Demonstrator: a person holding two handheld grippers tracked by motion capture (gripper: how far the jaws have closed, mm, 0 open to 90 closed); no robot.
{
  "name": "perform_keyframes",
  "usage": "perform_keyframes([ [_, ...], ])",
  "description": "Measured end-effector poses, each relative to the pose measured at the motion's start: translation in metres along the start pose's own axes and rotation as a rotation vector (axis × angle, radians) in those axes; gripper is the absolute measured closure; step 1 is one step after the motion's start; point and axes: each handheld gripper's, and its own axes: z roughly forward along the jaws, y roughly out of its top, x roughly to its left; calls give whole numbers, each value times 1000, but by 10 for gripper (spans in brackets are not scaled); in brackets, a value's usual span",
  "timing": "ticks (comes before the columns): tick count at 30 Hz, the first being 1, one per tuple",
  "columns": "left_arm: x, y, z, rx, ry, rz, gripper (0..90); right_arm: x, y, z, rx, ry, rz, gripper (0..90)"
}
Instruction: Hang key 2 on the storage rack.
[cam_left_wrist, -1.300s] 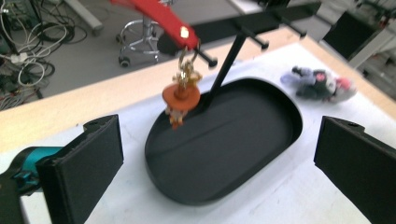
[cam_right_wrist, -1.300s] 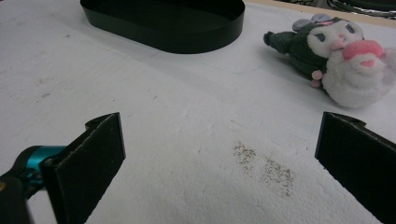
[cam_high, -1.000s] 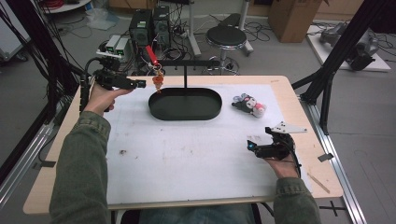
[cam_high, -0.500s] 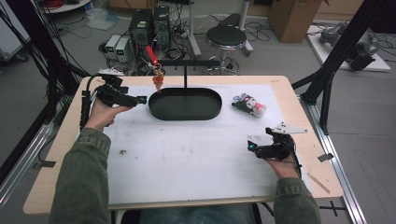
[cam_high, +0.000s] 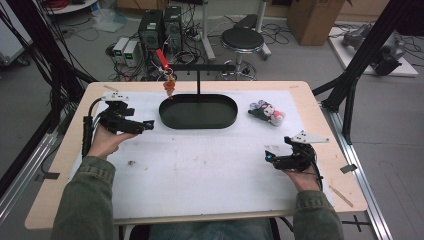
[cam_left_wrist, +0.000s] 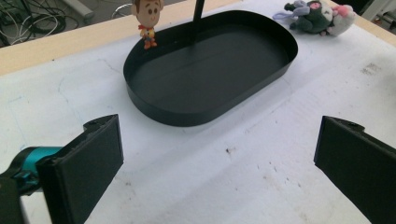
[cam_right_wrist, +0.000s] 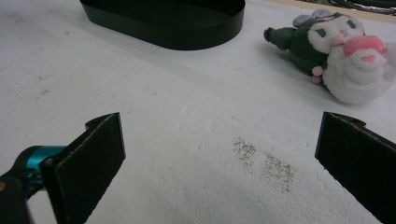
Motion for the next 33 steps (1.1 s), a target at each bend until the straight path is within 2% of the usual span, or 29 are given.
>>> perform_keyframes([
  [6, -1, -18, -7, -5, 22, -1, 17, 1, 0, 1, 4, -3, -12, 7],
  [10, -1, -35, -13, 4, 36, -5, 17, 2, -1, 3, 30, 0, -5, 7],
  [15, 2, -56, -23, 0, 49, -28, 18, 3, 4, 6, 54, -4, 3, 7],
  [20, 2, -71, -37, -17, 58, -40, 17, -7, 18, 2, 20, -2, 53, 7],
  [22, 4, -77, -41, -26, 64, -44, 17, -13, 23, 2, 26, 1, 65, 7],
  [27, 6, -92, -48, -29, 76, -74, 17, -23, 40, 3, 50, -7, 45, 7],
  [30, 5, -103, -49, -15, 79, -73, 17, -28, 49, 5, 59, -4, 32, 7],
  [33, 5, -110, -51, -6, 79, -72, 17, -33, 57, 12, 94, -13, 17, 7],
])
